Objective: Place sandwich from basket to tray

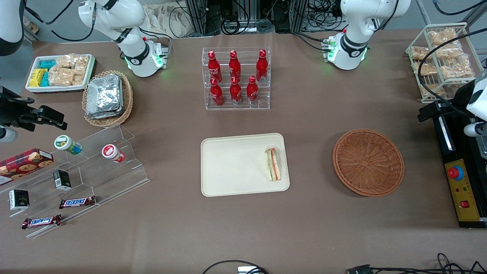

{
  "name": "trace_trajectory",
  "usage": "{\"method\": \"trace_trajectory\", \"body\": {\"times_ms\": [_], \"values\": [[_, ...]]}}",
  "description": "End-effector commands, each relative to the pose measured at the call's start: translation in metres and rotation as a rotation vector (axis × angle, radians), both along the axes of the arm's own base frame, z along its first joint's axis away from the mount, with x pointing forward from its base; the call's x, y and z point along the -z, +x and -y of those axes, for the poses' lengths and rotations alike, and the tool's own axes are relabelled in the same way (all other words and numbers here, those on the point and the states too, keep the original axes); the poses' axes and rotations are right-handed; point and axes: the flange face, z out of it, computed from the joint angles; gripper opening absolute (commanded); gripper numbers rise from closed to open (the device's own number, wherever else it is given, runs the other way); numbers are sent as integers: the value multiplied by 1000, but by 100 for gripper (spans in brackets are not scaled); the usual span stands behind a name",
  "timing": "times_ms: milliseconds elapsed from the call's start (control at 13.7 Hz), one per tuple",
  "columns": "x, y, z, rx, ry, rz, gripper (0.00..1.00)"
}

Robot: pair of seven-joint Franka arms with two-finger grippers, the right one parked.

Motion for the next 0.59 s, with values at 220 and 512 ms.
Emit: {"method": "trace_trajectory", "body": {"times_ms": [220,512], "values": [[-7,1,2,-3,17,-10,100],[-6,0,-1,-4,17,-20,100]]}}
